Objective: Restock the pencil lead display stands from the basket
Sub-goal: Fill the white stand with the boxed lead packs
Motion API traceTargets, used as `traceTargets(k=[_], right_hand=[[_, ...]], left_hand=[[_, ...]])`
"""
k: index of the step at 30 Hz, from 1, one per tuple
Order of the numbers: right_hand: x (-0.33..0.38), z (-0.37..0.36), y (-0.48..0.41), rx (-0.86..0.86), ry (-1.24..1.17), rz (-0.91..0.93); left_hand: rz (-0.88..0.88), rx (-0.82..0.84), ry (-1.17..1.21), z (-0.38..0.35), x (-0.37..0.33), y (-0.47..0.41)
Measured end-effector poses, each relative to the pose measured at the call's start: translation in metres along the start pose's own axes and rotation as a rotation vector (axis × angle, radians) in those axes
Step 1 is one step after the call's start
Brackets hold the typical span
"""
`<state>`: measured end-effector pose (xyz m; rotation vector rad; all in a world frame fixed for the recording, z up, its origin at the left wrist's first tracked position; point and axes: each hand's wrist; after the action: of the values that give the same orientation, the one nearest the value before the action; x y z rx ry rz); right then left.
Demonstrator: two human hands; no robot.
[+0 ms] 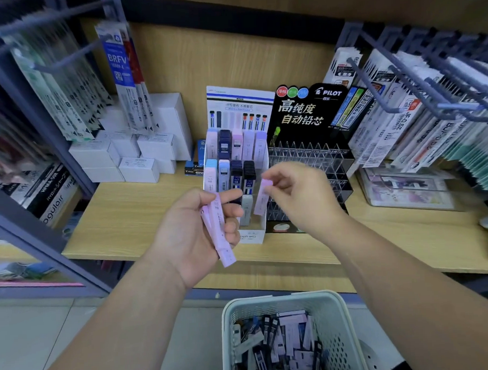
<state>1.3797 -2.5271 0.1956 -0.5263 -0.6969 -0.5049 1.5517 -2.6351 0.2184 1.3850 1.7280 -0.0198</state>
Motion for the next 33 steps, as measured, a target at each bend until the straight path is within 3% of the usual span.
traceTargets(k=[7,17,22,26,33], right_hand=[[-0.015,-0.024,0.004,0.006,0.317,0.235],[-0.017,-0.032,0.008,-0.045,0.324,0.266],[0.0,-0.016,0.013,-0.103,0.031,0.138],[0.036,-0.004,0.017,0.067,-0.477,-0.213],[0.051,0.01,0.017,0.248,-0.77,-0.392]], left_hand=[[-0.096,-0.036,0.031,0.0,-0.006,0.004],[-0.126,-0.139,-0.014,0.005,-0.001,0.0],[-0.105,-0.183,-0.218,0.002,0.001,0.005],[-0.135,-0.107,-0.367,-0.004,0.004,0.007],[-0.154,0.004,-0.416,-0.015,0.006,0.016]])
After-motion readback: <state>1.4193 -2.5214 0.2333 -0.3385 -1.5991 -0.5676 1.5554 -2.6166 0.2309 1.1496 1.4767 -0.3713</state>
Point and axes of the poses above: each hand's wrist, its own y-axis away from the middle knuckle, its own z-axis out of the back of the hand, x = y × z, and after that the axes turned 4 degrees about -y, right-handed
